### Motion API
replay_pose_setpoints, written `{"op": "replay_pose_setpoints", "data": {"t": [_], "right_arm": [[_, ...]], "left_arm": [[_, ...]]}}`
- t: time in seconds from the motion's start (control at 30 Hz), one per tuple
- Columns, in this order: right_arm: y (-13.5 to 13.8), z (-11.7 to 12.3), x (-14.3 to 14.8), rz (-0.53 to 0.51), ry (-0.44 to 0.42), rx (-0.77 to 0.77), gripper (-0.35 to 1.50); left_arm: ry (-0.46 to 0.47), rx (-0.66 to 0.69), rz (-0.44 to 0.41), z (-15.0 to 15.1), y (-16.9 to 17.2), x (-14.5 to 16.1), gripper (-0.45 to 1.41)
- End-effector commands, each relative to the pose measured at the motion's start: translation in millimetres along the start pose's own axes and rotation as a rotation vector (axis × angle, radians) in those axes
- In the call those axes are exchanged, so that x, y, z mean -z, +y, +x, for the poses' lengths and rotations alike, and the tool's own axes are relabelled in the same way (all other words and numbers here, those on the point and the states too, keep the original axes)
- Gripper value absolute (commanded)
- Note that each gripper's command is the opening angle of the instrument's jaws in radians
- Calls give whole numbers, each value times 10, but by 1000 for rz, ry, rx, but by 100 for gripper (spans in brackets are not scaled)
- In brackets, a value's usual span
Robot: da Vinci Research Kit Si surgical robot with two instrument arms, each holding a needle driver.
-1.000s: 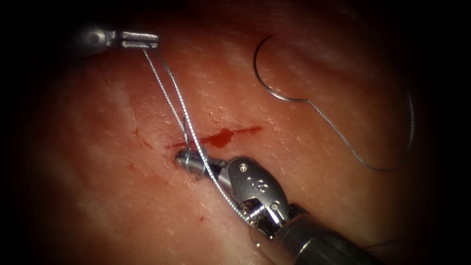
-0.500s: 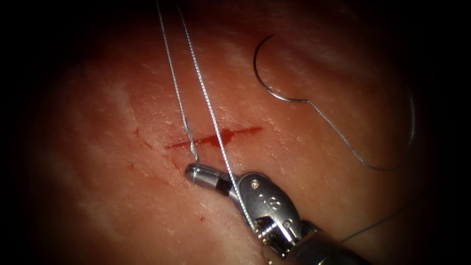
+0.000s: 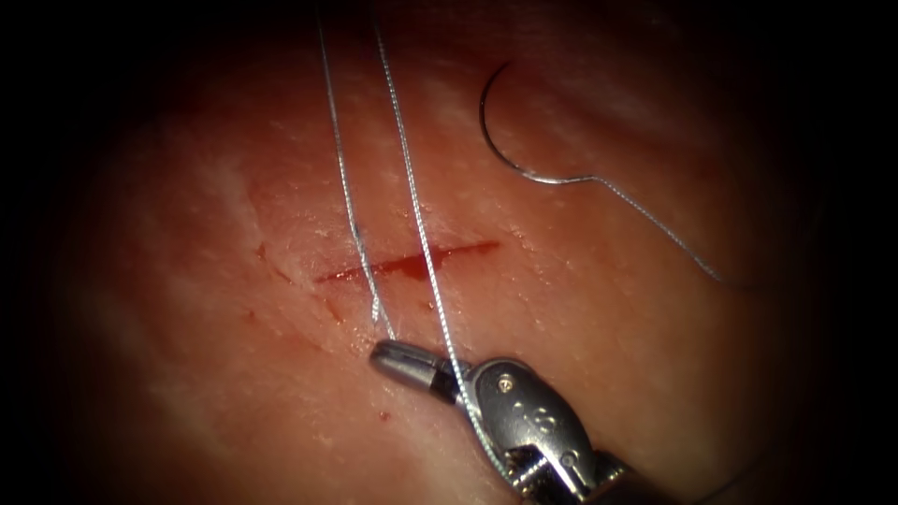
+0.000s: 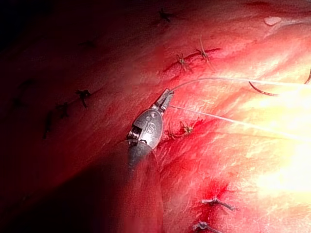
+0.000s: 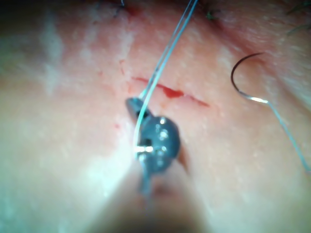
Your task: Wound Closure
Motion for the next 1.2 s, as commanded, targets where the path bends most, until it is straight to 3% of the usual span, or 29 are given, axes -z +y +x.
{"op": "replay_pose_setpoints", "data": {"t": [0.03, 0.3, 0.83, 1.2], "right_arm": [[-1, -4, -12, 13, -1, 2, -35], [-18, -4, -14, 82, -40, 5, -35], [-45, -34, 13, 173, -124, 28, -35], [-41, -43, 10, 192, -138, 33, -35]], "left_arm": [[1, -3, 9, -6, -9, -8, -45], [-11, -3, 36, -18, -22, -13, -45], [-27, -14, 50, -28, -20, -17, -45], [-34, -15, 53, -29, -23, -17, -45]]}}
